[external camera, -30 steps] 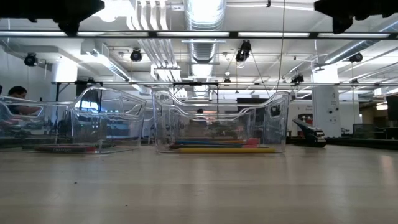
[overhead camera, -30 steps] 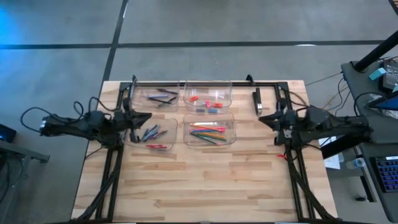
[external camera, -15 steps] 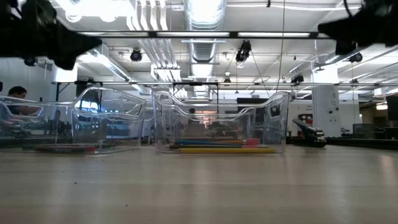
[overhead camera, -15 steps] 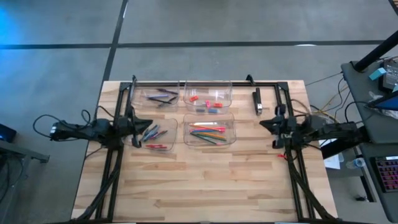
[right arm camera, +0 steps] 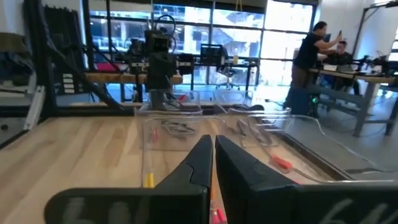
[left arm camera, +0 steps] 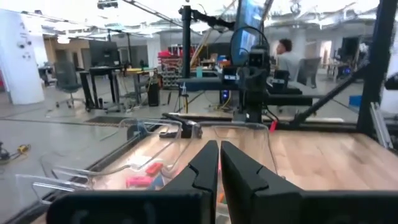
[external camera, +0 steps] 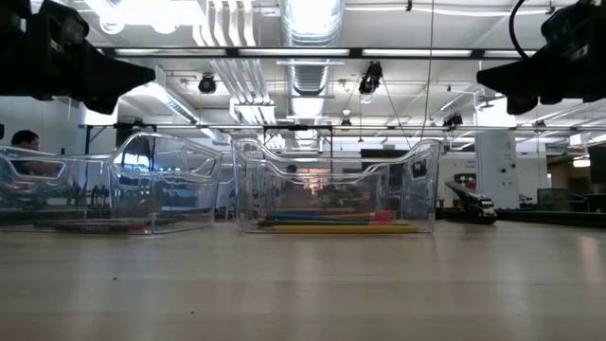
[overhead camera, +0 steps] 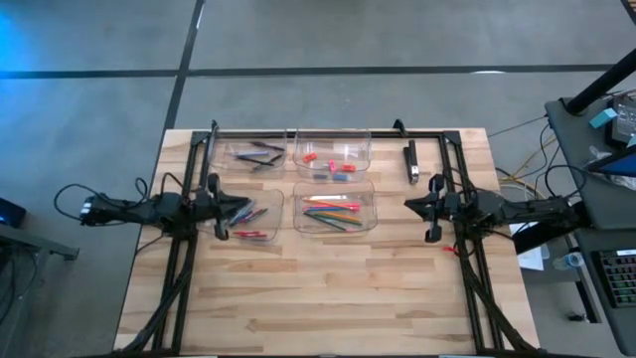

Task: Sort crayons/erasers/pens/pencils in bins
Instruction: Return to Home Position

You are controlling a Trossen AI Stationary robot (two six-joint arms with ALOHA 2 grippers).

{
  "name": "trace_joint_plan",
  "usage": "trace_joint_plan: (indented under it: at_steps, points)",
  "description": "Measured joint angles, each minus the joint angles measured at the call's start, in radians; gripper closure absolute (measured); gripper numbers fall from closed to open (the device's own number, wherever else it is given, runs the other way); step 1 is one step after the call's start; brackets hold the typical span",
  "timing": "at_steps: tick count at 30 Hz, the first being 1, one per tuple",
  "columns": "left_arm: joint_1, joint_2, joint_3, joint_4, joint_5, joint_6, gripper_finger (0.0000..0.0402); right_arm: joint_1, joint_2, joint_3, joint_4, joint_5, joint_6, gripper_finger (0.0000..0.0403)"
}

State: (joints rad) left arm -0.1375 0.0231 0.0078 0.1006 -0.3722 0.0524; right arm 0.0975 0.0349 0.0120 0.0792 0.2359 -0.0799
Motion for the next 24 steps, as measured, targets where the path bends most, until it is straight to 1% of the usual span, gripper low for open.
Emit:
trace_joint_plan:
  at_steps: [2, 7, 10, 17, 24]
  points:
    - [0.000, 0.000, 0.000, -0.003, 0.009, 0.011, 0.0398, 0.000, 0.000, 0.000, -0.007, 0.014, -0.007, 0.0390]
    - [0.000, 0.001, 0.000, -0.004, 0.009, 0.014, 0.0398, 0.000, 0.015, 0.000, -0.021, 0.090, -0.010, 0.0390]
    - [0.000, 0.008, 0.000, -0.004, 0.008, 0.013, 0.0398, 0.000, 0.027, 0.000, -0.022, 0.094, -0.010, 0.0390]
    - [0.000, 0.035, 0.000, -0.005, 0.007, 0.011, 0.0398, 0.000, 0.039, 0.000, -0.023, 0.096, 0.082, 0.0390]
    - [0.000, 0.033, 0.000, -0.004, 0.005, 0.011, 0.0398, 0.000, 0.039, 0.000, -0.023, 0.097, 0.107, 0.0390]
